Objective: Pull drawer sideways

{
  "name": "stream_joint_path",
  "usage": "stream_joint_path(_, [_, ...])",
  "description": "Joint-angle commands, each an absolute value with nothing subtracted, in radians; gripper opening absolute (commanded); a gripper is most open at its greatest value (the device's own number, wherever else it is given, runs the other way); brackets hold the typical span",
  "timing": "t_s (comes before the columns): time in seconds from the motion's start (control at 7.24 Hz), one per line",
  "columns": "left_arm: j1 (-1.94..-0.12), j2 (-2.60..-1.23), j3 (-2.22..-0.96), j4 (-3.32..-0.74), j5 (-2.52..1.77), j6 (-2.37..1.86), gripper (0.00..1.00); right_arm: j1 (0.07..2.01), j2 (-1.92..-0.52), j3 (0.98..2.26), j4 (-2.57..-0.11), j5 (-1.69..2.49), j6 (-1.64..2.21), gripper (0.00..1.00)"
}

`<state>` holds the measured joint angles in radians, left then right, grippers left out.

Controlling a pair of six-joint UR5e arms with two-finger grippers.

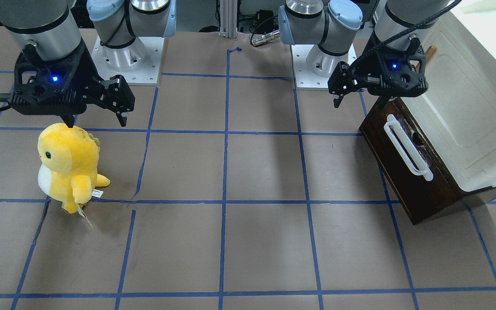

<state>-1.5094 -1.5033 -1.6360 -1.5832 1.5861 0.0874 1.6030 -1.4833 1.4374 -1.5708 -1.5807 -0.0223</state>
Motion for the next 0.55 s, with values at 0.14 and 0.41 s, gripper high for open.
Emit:
stream_joint_path(0.14, [-1.509, -1.505, -1.638, -1.582, 1.583, 0.087, 1.00, 1.603, -1.483, 1.437, -1.571, -1.580, -0.021, 1.00])
stream_joint_path(0.41, [-1.505, -1.511, -1.637, -1.582, 1.577, 0.083, 1.00, 1.603, -1.483, 1.437, -1.571, -1.580, -0.023, 1.00])
